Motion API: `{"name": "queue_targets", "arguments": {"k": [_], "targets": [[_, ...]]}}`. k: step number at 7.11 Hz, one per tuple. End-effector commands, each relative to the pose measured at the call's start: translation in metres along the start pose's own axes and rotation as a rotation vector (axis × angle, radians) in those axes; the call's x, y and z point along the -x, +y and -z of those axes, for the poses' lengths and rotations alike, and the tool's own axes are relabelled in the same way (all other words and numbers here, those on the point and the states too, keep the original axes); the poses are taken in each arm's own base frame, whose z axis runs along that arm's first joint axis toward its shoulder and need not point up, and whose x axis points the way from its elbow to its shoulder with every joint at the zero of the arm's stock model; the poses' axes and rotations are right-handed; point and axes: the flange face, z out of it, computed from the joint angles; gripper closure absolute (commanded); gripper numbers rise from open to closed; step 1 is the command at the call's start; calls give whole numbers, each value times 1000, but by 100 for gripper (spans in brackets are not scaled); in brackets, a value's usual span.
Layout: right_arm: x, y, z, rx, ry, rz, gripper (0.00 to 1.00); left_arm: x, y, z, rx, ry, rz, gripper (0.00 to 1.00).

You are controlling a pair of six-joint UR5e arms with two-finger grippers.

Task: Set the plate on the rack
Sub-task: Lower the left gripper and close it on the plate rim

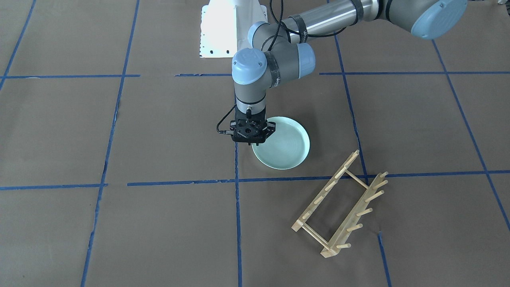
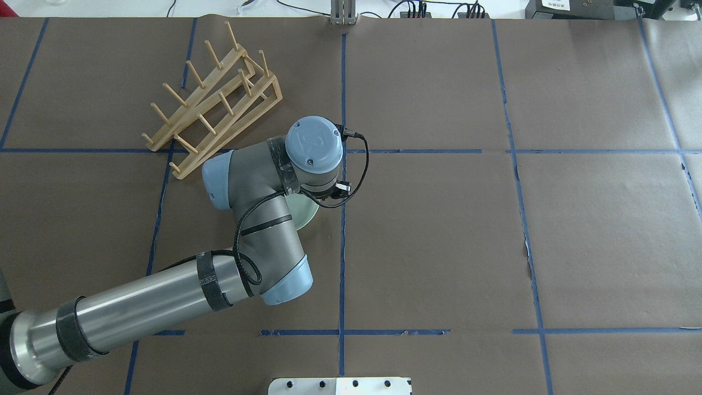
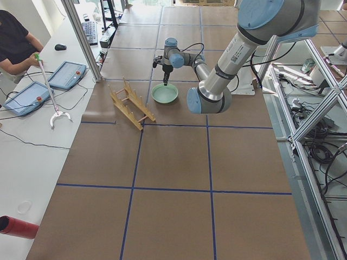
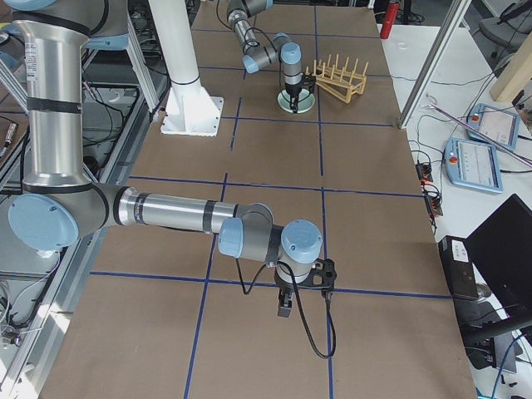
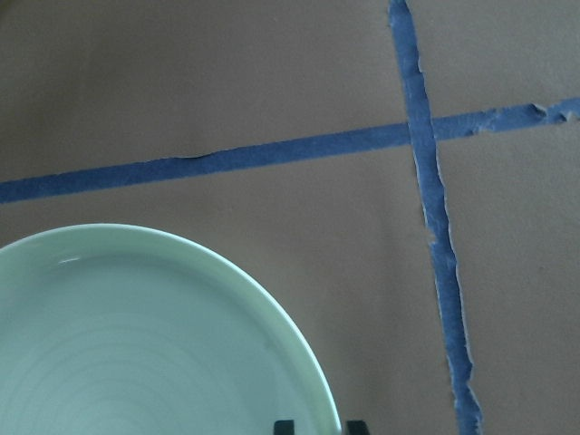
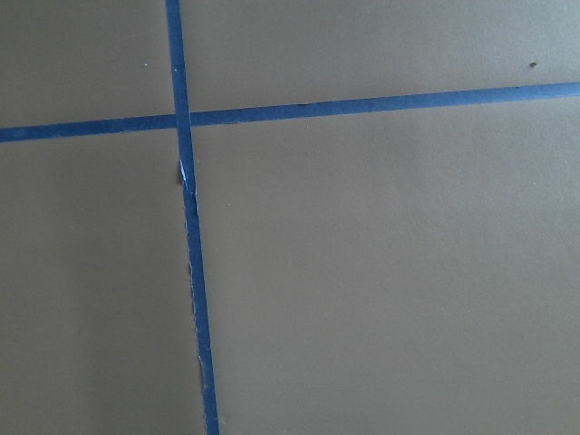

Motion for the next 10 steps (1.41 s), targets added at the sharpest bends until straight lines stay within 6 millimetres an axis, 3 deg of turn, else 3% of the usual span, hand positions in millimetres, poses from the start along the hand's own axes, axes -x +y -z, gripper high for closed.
{"name": "queue_targets", "arguments": {"k": [1, 7, 8, 9, 10], "targets": [[0, 0, 0, 0, 0, 0, 0, -1, 1, 0, -7, 14, -5, 68], [0, 0, 0, 0, 0, 0, 0, 7, 7, -13, -3, 17, -11, 69], [0, 0, 0, 0, 0, 0, 0, 7, 7, -12, -4, 17, -11, 73], [0, 0, 0, 0, 0, 0, 0, 7, 8, -12, -3, 17, -11, 93], [-1, 1, -1, 1, 0, -1, 0, 7, 7, -9, -2, 23, -14, 100]]}}
